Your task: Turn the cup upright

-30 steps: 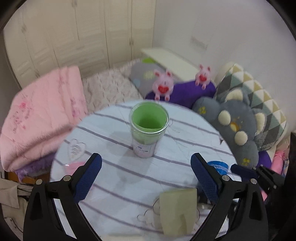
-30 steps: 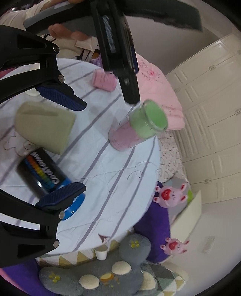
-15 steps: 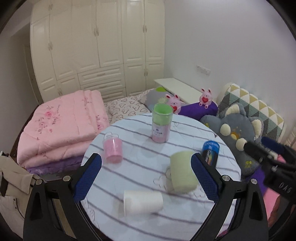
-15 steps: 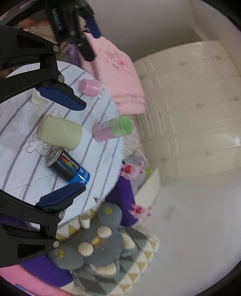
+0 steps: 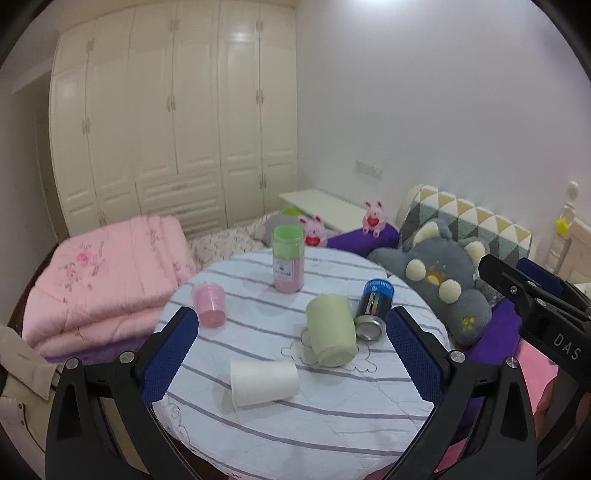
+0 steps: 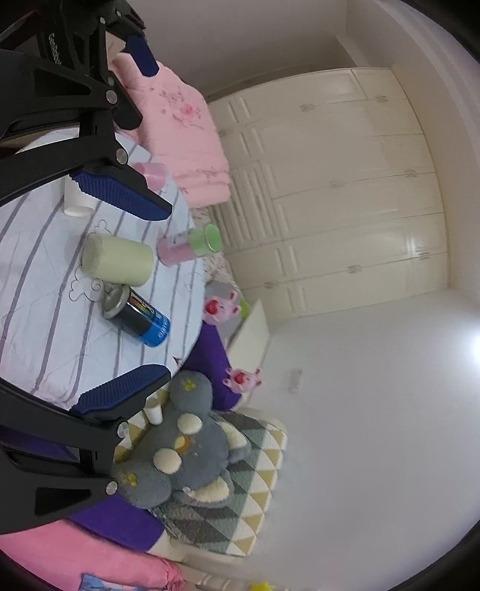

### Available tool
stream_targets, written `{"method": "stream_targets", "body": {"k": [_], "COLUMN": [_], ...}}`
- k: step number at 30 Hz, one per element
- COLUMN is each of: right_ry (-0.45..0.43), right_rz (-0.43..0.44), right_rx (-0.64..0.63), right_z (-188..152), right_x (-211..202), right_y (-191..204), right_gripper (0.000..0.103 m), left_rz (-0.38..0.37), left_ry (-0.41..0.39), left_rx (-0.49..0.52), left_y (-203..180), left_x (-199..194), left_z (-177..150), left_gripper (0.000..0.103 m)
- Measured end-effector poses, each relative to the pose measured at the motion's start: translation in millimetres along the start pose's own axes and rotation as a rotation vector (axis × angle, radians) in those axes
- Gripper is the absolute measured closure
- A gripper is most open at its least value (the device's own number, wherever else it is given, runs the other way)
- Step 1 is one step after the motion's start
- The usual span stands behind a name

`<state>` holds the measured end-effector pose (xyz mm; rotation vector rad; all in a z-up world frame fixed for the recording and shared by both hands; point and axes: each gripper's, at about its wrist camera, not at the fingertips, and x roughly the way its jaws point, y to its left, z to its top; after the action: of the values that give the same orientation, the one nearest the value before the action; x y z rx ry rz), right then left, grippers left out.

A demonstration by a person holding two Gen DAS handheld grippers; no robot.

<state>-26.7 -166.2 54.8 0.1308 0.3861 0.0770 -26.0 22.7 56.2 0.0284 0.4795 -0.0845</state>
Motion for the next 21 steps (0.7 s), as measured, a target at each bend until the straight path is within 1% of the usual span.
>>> {"method": "stream_targets", "body": {"k": [4, 10, 12, 14, 17, 21], "right_ry": [-0.054, -0.077, -0.099, -0.129, -0.144, -0.136], "right_rz": [-0.031, -0.041, -0.048, -0.074, -0.090, -0.097], "right_rx": [-0.027, -0.049, -0.054, -0.066, -0.076, -0.080], "right_z": [-1, -5, -8, -11, -15, -17], "right_x": [-12, -13, -17, -19, -20, -15], "right_y": [7, 13, 13, 15, 16, 17], "right_gripper": [0.021, 0.021, 0.021, 0.021, 0.021, 0.021], "left_rz": [0.028, 0.030, 0.027, 0.017, 0.014, 0.025], "left_ry": [-0.037, -0.055, -0.076, -0.090, -0.086, -0.076], "left_rx": [0.001, -0.018, -0.020, -0.023, -0.027, -0.020], "left_y": [2, 7, 7, 7, 6, 5], "left_x": [-12, -17, -20, -21, -18, -12], "left_z": [-1, -5, -7, -8, -8, -9], "left_gripper": [0.000, 0.000, 0.000, 0.000, 0.000, 0.000]}}
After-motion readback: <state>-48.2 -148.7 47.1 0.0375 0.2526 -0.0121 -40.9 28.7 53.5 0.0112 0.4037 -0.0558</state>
